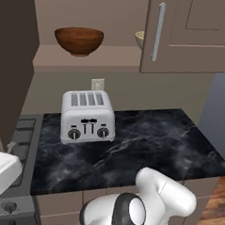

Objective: Open the cabinet. Pick the bowls from the counter and place them in the cabinet. Then close the cabinet.

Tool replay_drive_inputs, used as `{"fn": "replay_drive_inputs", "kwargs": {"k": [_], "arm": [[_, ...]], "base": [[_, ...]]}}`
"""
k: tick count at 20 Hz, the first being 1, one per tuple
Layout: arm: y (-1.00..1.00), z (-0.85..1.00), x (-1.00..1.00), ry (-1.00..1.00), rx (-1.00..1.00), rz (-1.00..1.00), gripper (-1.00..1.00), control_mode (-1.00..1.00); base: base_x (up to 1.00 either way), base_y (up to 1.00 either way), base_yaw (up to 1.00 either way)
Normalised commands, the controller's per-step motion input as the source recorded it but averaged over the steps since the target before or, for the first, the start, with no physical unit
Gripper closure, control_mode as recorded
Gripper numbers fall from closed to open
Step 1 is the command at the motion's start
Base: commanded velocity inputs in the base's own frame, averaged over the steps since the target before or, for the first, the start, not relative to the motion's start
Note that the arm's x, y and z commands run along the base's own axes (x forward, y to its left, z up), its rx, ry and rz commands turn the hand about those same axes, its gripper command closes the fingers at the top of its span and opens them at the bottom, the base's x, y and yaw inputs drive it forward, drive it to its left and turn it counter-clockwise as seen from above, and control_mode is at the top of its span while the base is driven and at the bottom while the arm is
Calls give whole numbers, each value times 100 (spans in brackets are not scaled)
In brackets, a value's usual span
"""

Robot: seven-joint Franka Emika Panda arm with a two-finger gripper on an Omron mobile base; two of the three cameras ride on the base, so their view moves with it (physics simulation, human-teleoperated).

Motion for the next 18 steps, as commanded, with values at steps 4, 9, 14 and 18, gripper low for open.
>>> {"fn": "replay_drive_inputs", "kwargs": {"k": [4,9,14,18], "arm": [[-44,0,23,5,12,0,-100,-100],[-43,0,28,7,12,0,-100,-100],[-42,0,16,3,11,0,-100,-100],[-46,0,9,0,10,0,-100,-100]], "base": [[0,0,0],[0,0,0],[0,0,0],[0,0,0]]}}
